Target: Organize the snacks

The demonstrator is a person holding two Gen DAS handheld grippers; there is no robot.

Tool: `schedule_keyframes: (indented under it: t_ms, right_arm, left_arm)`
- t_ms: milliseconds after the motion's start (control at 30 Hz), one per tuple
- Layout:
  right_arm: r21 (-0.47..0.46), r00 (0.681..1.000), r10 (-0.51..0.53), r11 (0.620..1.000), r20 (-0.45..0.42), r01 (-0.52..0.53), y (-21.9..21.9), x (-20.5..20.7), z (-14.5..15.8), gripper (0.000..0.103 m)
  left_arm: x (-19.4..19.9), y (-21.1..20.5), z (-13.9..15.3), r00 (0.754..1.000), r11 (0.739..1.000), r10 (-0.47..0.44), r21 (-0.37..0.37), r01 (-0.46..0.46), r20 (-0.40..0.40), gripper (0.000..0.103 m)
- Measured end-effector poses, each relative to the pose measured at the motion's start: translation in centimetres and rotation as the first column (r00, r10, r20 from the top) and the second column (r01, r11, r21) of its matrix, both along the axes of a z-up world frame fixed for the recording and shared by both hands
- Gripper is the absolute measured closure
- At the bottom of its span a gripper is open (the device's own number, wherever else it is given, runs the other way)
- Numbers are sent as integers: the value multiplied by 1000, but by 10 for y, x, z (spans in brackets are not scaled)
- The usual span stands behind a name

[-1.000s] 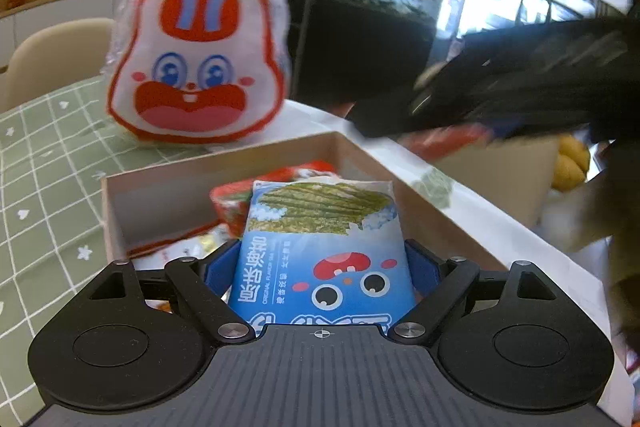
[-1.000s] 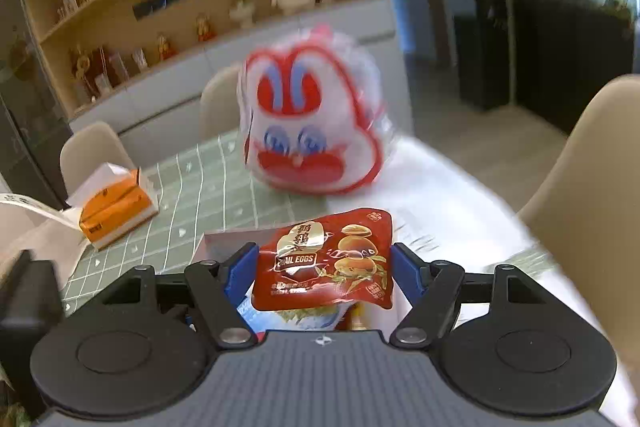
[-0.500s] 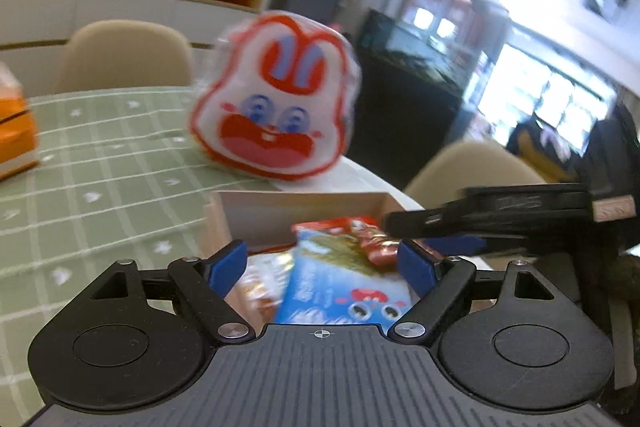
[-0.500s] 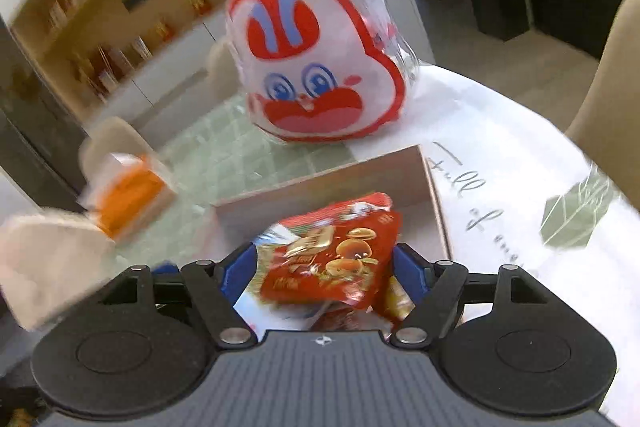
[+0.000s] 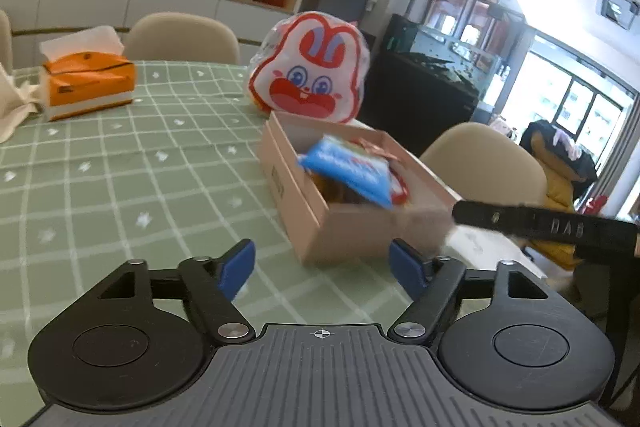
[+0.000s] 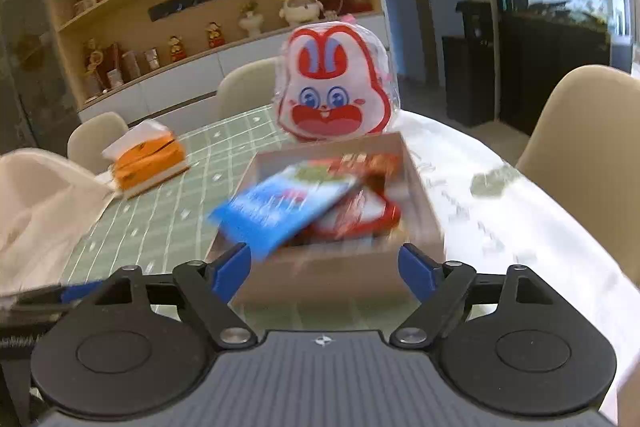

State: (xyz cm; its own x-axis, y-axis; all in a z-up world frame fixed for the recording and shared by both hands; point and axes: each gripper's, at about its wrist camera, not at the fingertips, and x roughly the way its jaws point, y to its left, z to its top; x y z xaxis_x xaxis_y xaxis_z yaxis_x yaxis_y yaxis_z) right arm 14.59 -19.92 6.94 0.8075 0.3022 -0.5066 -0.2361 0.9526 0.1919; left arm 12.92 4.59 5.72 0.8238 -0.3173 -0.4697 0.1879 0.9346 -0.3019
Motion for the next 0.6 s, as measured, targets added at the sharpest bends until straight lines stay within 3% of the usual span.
schedule_keyframes:
  t_ms: [67,133,200,233,467,600]
  right_arm:
    - [-3,999,-9,1000,31,9,1,-36,-7,21]
    - [-2,998,-38,999,56,38,-1,-68,-16,19]
    - [-1,996,-59,998,61,59,-3,-90,-26,18]
    - [-5,997,-62,998,55,62,-3,-100,-31,18]
    - [-102,989,-98,989,108,110,-2,-148,-48,18]
    - [-82,991,-87,992,99,95,-5,-157,-53,18]
  left_arm:
    - [-31,-8,0,1000,1000,-5,25,5,23,33]
    - [-61,-18,-1,999,999,-10,54,7,53,48]
    - [-85,-30,-7,998,997,0,80,-5,63,81]
    - [-94,-36,-12,998,996,19,86,-24,55,87]
    - [-123,-53,-37,998,998,41,50,-43,36,86]
    - [-144,-67,-39,993,987,76,131,-89,95,86]
